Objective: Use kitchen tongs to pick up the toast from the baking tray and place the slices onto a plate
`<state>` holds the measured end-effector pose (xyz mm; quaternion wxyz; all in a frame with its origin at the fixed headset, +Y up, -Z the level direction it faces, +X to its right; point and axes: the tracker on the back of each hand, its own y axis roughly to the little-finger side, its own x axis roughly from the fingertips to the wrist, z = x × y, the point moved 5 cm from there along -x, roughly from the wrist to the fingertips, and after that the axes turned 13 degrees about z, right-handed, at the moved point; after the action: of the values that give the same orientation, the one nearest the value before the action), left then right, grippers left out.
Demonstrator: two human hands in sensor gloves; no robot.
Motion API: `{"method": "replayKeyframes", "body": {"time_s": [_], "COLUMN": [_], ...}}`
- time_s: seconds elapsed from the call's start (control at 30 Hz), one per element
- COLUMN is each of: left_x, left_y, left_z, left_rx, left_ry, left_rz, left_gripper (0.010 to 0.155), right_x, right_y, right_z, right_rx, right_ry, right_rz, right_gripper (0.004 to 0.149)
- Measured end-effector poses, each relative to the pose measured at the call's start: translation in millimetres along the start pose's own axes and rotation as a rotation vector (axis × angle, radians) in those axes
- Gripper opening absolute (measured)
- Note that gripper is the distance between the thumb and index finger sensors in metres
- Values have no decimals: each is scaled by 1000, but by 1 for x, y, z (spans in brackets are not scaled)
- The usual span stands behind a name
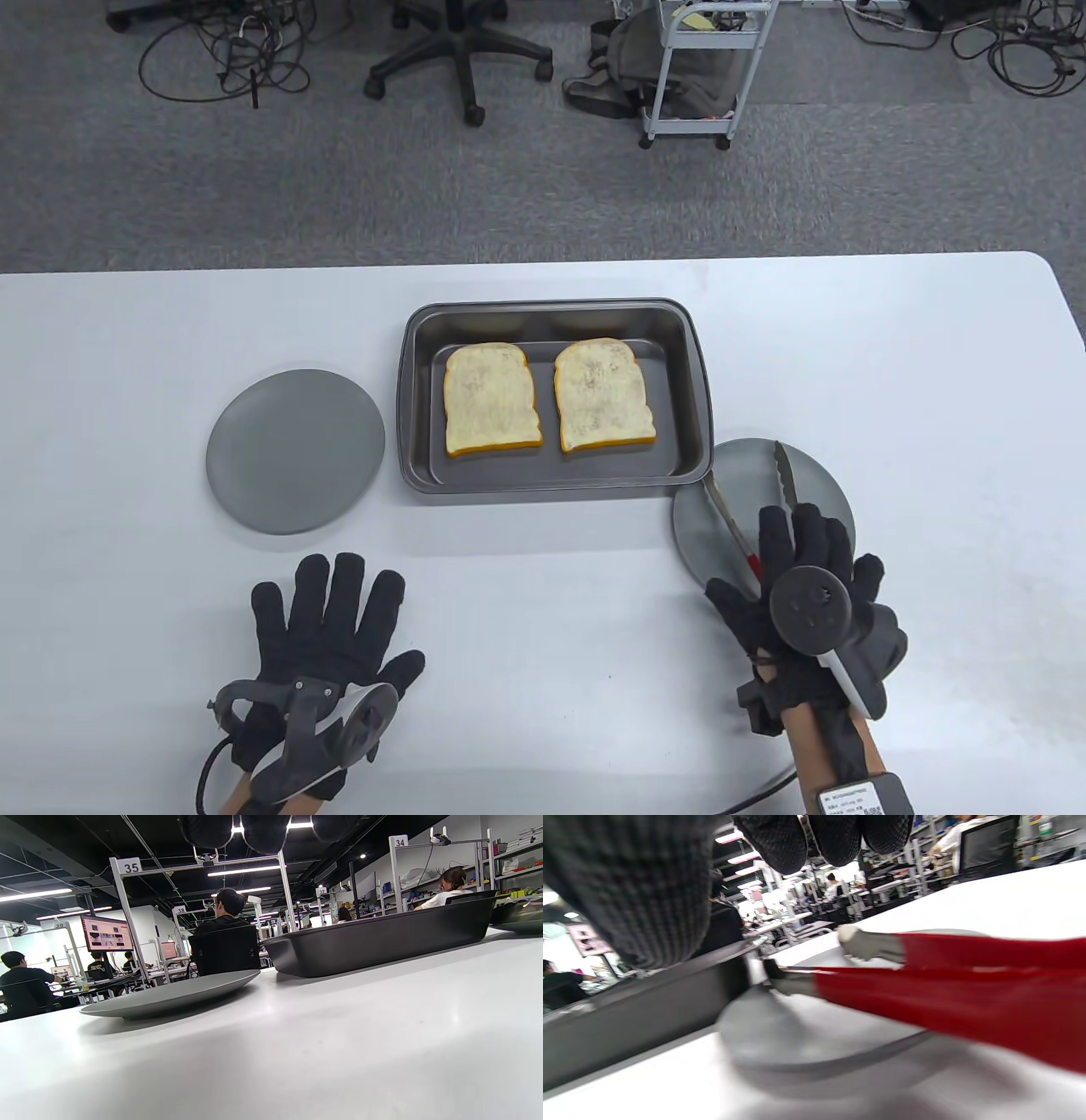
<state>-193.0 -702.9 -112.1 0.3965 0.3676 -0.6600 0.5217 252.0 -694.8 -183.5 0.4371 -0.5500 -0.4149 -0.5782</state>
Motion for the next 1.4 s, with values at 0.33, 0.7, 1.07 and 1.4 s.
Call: {"method": "replayKeyframes", "body": {"time_s": [0.33,0.7,1.07,1.4], "left_x": [-1,-1,-1,-2], "left_y": [0,0,0,1], "left_z": [0,0,1,2], "left_rx": [2,18,23,36], "left_ry": [6,-8,-10,-14], "left_rz": [9,12,21,23], "left_gripper": [82,82,82,82], "right_x": [-15,-36,-40,-30], "right_y": [34,25,36,43], "right_z": [-22,-30,-38,-25], "right_rx": [117,294,236,181], "right_ry": [-159,-269,-324,-303], "right_rz": [-159,-268,-352,-344], "right_gripper": [97,92,92,83]}}
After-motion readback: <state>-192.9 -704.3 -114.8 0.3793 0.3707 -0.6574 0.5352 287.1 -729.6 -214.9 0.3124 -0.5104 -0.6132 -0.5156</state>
